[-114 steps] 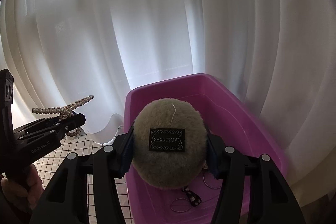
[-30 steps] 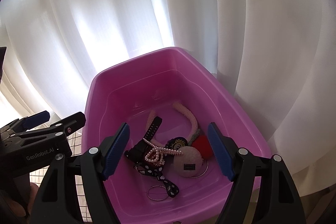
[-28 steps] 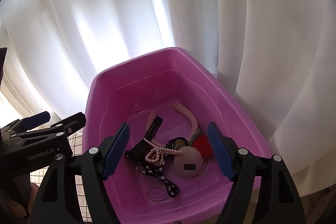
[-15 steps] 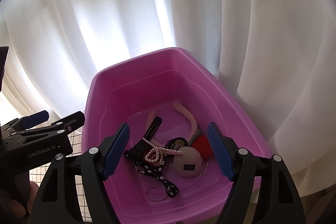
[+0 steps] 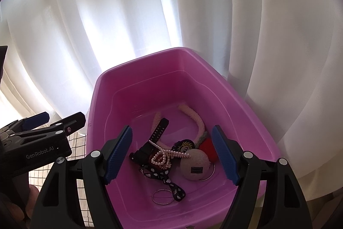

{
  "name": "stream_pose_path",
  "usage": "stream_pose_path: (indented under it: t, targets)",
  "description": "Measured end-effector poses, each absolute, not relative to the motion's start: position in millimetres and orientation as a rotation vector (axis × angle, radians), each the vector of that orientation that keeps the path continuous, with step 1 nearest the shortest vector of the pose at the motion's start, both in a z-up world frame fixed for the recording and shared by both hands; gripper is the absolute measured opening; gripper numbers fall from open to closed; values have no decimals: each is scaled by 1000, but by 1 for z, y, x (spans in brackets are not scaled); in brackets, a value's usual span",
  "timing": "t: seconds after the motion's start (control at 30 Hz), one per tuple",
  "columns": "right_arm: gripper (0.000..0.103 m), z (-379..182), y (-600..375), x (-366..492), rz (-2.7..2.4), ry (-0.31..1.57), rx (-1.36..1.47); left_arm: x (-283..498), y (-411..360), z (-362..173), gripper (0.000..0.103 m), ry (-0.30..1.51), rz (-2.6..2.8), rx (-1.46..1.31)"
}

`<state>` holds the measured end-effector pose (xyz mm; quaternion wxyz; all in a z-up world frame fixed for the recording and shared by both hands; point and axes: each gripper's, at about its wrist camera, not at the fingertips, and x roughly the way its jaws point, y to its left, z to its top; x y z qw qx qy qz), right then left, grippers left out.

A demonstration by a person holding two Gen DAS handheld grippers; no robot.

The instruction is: Organize jewelry

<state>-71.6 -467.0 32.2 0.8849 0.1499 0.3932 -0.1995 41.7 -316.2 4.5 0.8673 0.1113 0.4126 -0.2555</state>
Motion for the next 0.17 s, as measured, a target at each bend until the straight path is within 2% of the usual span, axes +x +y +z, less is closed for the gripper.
stream_pose_path:
  t: [0.17]
  targets:
    - [73,34,-470,-73,-413,817,308,42,-316,5,96,861,-533,232]
